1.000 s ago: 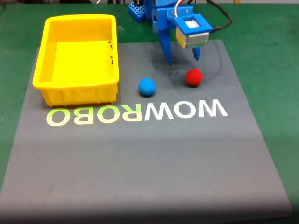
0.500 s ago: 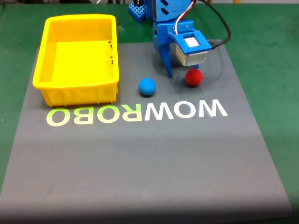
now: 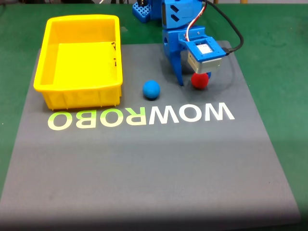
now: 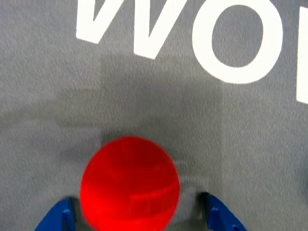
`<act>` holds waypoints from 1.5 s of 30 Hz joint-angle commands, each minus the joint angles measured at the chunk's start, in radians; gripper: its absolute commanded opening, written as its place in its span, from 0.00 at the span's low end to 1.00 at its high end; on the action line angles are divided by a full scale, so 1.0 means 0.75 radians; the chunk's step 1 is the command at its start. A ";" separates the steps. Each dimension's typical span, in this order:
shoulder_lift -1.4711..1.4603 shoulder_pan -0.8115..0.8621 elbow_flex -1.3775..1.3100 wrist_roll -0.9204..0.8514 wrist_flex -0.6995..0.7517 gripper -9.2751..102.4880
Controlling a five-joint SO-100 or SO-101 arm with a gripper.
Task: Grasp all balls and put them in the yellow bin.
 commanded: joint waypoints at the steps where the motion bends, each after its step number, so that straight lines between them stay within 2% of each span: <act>1: -0.008 -0.006 -0.076 0.022 -0.049 0.36; 20: -0.084 -0.018 -0.082 0.096 -0.139 0.33; 22: -0.086 -0.020 -0.082 0.094 -0.139 0.29; 26: -0.084 -0.027 -0.082 0.100 -0.139 0.08; 38: -0.057 -0.022 -0.082 0.082 -0.137 0.08; 45: 0.094 -0.033 -0.090 0.067 -0.141 0.08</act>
